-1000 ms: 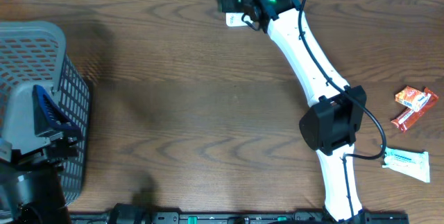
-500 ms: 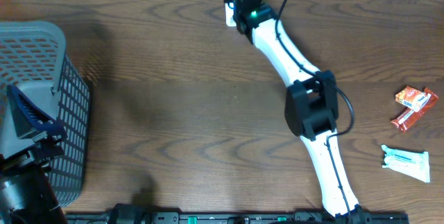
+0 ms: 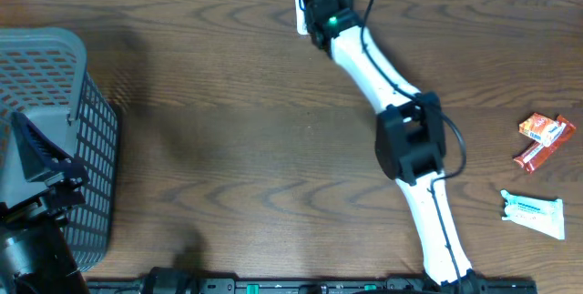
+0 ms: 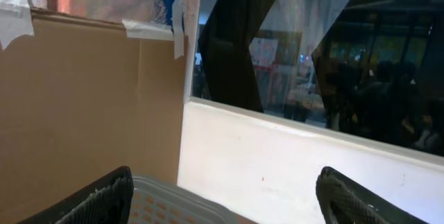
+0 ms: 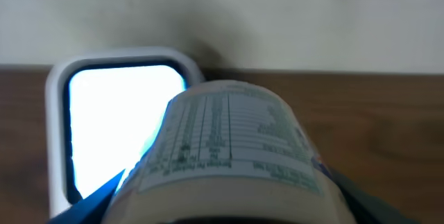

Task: Scan the item barcode
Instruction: 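Carry the jar to the right table edge and release it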

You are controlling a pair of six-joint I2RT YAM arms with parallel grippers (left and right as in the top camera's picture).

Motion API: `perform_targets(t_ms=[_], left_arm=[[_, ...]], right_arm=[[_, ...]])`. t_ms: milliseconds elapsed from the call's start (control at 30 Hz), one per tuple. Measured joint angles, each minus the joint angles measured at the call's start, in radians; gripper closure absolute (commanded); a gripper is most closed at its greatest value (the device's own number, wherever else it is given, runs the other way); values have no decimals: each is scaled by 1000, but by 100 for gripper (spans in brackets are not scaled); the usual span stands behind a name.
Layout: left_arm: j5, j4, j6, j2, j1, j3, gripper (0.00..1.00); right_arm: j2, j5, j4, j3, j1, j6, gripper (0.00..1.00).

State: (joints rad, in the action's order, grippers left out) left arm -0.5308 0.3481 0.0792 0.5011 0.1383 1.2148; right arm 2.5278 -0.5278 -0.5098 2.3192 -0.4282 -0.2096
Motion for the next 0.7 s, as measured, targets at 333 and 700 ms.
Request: perform_targets(t_ms=[333, 700], left_arm=[[2, -14, 0, 0, 0, 0, 16], [5, -12, -1, 0, 0, 0, 15]], right_arm=[[-368, -11, -680, 36, 275, -109, 43], [-279, 331, -831, -278, 689, -272, 53]])
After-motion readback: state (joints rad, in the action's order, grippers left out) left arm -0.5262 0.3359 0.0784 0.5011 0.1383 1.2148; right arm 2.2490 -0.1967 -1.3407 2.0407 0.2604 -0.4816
